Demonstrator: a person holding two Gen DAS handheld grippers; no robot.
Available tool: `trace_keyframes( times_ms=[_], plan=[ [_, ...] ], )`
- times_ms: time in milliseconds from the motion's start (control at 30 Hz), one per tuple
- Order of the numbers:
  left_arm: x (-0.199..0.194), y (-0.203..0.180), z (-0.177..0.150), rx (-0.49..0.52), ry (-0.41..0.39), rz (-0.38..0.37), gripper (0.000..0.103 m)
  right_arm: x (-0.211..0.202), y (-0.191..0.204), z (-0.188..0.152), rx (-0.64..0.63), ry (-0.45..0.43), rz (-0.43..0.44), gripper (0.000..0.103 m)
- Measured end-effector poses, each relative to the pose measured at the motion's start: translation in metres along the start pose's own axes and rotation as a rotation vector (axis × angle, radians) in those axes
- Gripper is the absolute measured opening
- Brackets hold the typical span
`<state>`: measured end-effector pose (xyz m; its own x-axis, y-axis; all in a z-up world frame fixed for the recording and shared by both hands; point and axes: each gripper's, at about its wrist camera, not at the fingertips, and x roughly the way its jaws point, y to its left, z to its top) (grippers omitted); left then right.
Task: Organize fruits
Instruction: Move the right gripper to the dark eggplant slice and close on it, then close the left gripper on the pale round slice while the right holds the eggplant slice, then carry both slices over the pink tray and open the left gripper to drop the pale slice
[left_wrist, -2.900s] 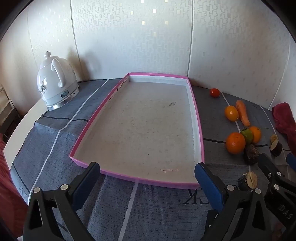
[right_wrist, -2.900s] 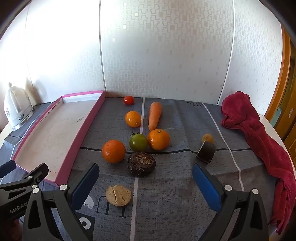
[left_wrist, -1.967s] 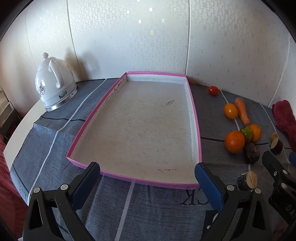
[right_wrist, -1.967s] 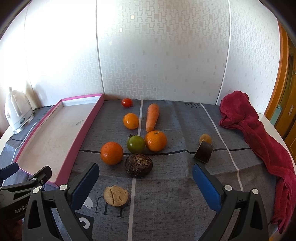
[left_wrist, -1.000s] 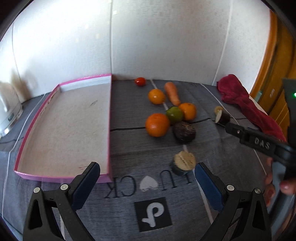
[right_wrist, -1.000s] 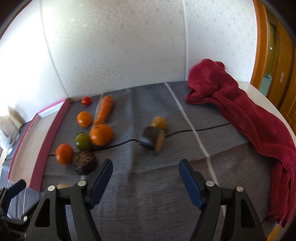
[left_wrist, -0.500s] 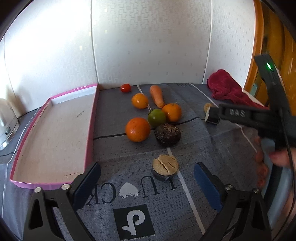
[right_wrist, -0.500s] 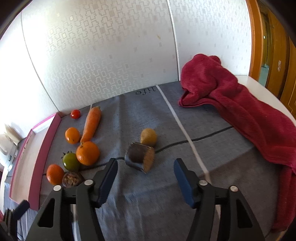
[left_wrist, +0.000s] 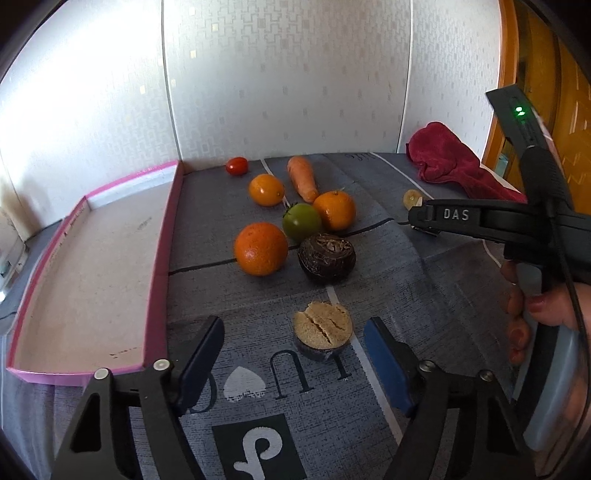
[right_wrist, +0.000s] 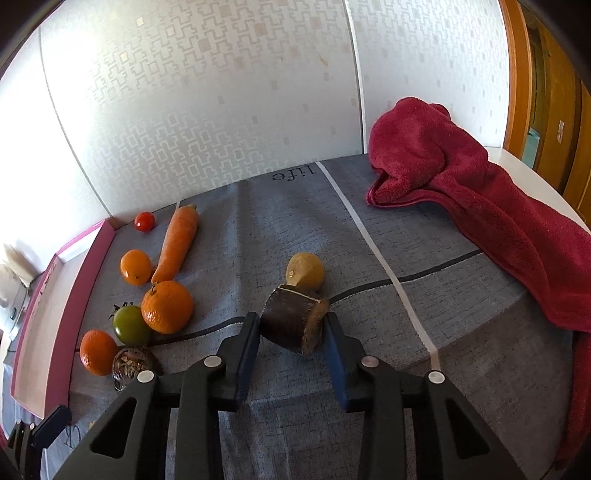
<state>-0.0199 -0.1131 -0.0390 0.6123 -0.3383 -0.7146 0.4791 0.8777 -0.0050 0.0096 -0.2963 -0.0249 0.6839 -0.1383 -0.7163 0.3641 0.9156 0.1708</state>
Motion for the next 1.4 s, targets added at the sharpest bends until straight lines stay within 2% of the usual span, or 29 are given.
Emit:
trace_keyframes(
  times_ms=[133,367,567,733,833,1067,1233,1400],
  plan=[
    [0.010,0.002,-0.001,-0.003,0.032,-0.003,0.066,-0.008,0.002,-0.001,-0.009,-0.009,0.018,0.034],
    [0.011,-0.001,-0.003,0.014,0.029,-0.017,0.057,-0.017,0.008,-0.004,-0.024,-0.034,0.040,0.034],
    [0.011,-0.003,-0.004,0.022,0.027,-0.023,0.053,-0.014,0.008,-0.008,-0.017,-0.010,0.049,0.034],
    [0.008,-0.011,-0.005,0.064,0.017,-0.044,0.033,-0.015,0.011,-0.010,-0.031,-0.013,0.051,0.034],
    [0.007,-0.012,-0.005,0.077,0.014,-0.042,0.033,-0.017,0.012,-0.010,-0.041,-0.020,0.055,0.034],
    [0.003,-0.007,-0.002,0.036,0.011,-0.079,0.033,-0.019,0.014,-0.011,-0.048,-0.019,0.079,0.034],
    [-0.014,0.003,0.004,0.008,-0.055,-0.091,0.033,-0.024,0.020,-0.014,-0.067,-0.039,0.096,0.034],
    [-0.025,0.027,0.010,-0.070,-0.084,-0.087,0.033,-0.024,0.025,-0.016,-0.083,-0.044,0.100,0.034]
  ],
)
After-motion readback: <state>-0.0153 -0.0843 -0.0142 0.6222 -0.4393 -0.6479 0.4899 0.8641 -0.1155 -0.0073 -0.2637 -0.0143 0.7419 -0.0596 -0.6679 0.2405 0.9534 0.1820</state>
